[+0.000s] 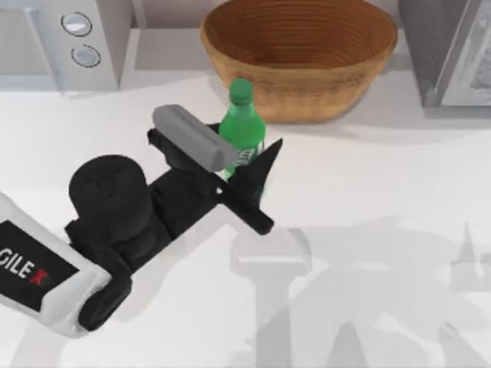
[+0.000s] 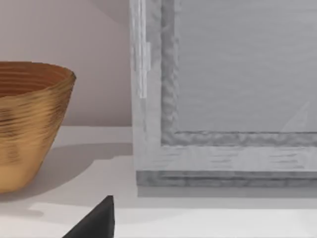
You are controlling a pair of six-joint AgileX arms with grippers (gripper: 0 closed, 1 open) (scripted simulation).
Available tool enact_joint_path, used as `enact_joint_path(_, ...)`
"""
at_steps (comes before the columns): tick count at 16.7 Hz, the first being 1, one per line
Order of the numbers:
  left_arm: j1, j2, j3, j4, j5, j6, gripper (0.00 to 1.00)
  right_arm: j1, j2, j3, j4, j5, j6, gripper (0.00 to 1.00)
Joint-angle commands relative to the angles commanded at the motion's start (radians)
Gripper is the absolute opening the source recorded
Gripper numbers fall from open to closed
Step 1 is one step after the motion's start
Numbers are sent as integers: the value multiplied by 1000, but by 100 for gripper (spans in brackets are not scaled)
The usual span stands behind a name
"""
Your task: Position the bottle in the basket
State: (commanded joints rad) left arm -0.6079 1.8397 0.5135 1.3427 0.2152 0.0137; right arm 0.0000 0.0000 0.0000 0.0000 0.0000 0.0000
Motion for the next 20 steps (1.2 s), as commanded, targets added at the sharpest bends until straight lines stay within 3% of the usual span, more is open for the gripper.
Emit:
enact_joint_path(5,32,-254,-193,-75,29,3,0,0,0,0,0,0,0,100)
enact_joint_path(12,31,-282,-217,-85,34,6,0,0,0,0,0,0,0,100)
enact_joint_path(16,35,-222,-108,-148,50,7,0,0,0,0,0,0,0,100)
enact_joint_path(20,53,-97,166,-304,80,8,0,0,0,0,0,0,0,100)
